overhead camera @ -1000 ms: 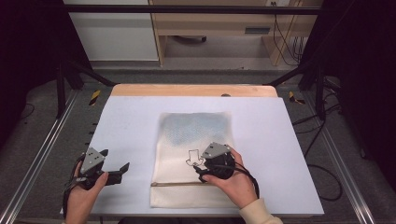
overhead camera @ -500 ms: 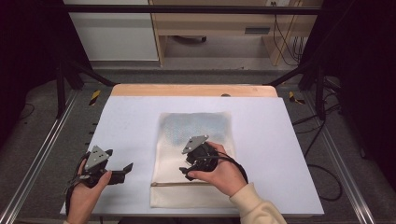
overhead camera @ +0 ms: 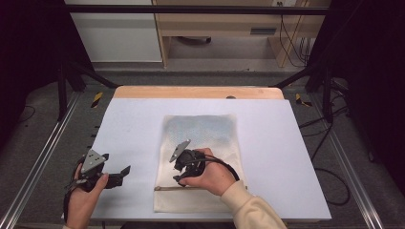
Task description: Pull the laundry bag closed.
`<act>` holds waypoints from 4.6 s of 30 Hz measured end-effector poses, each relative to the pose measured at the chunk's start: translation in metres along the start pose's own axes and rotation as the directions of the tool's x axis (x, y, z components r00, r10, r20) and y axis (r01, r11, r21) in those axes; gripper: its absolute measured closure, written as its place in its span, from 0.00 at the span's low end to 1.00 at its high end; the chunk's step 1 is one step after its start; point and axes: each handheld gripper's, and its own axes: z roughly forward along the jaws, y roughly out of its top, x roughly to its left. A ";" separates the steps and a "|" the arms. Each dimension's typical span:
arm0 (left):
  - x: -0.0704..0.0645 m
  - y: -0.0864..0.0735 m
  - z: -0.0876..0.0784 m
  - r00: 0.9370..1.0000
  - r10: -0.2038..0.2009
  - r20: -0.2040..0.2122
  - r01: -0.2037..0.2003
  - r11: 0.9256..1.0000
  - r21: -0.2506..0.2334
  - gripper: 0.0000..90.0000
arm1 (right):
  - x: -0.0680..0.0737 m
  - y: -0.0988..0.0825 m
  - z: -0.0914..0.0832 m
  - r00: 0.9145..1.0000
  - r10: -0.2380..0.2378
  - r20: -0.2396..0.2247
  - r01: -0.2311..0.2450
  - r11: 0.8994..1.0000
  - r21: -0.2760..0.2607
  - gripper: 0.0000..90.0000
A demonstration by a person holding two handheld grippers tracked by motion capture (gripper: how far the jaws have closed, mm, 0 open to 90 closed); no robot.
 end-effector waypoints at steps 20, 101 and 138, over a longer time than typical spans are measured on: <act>-0.005 -0.004 0.007 0.998 0.055 -0.001 -0.055 0.997 0.045 0.08 | 0.036 0.021 0.013 0.993 -0.070 -0.095 0.068 0.997 -0.024 0.82; -0.092 -0.010 0.020 0.930 -0.050 0.364 -0.003 0.990 0.142 0.28 | 0.036 0.036 0.024 0.978 -0.087 -0.190 0.083 0.996 -0.030 0.91; -0.093 -0.011 0.047 0.843 -0.104 0.528 0.020 0.986 0.163 0.60 | 0.033 0.037 0.014 0.979 -0.092 -0.184 0.080 0.994 -0.068 0.91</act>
